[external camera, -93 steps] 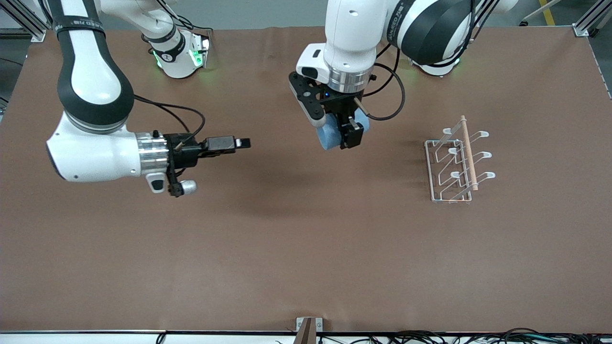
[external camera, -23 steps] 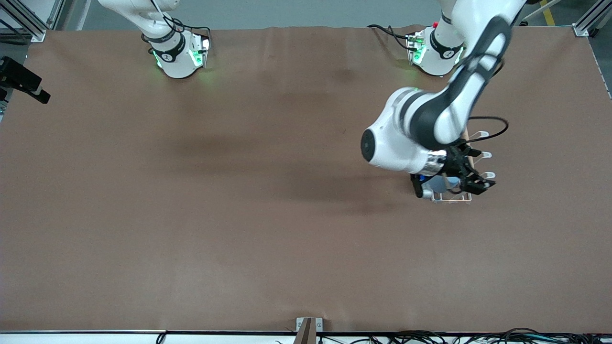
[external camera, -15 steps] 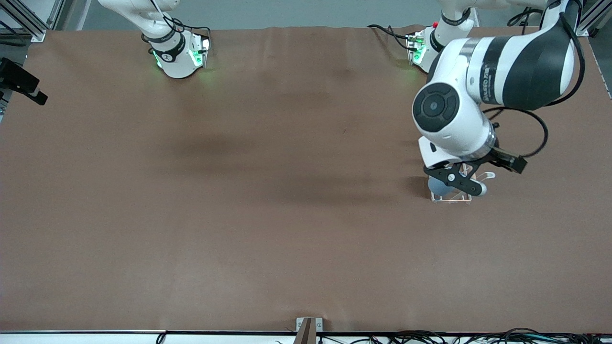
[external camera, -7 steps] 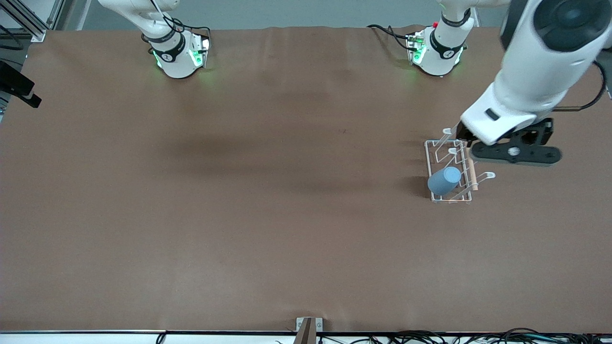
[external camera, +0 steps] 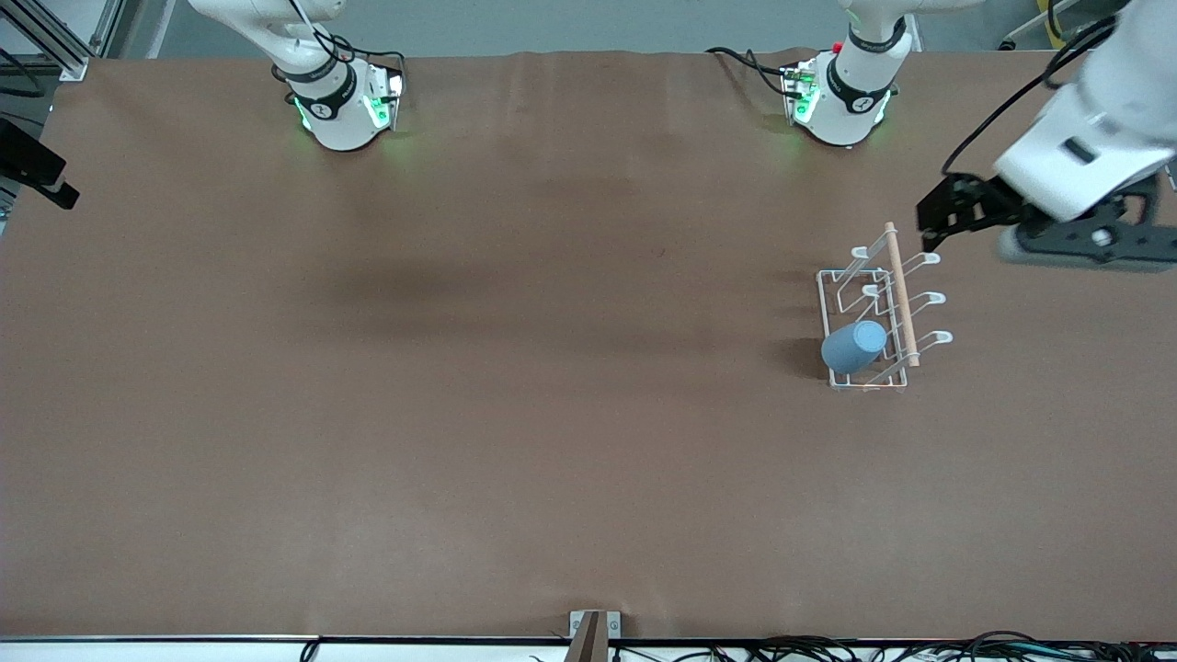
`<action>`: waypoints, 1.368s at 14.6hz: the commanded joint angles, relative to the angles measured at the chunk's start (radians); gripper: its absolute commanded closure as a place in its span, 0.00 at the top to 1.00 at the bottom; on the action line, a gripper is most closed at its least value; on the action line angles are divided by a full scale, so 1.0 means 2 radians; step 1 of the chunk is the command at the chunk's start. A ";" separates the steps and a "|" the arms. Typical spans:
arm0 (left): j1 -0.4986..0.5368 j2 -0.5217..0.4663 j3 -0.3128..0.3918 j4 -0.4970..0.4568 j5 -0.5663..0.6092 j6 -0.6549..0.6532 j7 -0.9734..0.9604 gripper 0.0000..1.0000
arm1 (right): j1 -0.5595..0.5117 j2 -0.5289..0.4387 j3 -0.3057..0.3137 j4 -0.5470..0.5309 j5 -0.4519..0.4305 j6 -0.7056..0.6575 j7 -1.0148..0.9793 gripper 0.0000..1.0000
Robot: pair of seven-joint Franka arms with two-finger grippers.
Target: Hang cup on cup holder
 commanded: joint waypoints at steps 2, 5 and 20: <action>-0.023 -0.080 0.057 -0.105 -0.026 0.025 0.014 1.00 | -0.001 0.004 0.000 0.001 -0.004 0.004 0.002 1.00; -0.021 -0.109 0.061 -0.150 -0.021 0.030 0.015 1.00 | 0.002 0.003 0.001 -0.001 -0.003 -0.002 0.001 1.00; -0.007 -0.131 0.061 -0.164 -0.016 0.033 0.015 1.00 | 0.012 0.002 0.002 -0.001 -0.001 0.000 0.002 1.00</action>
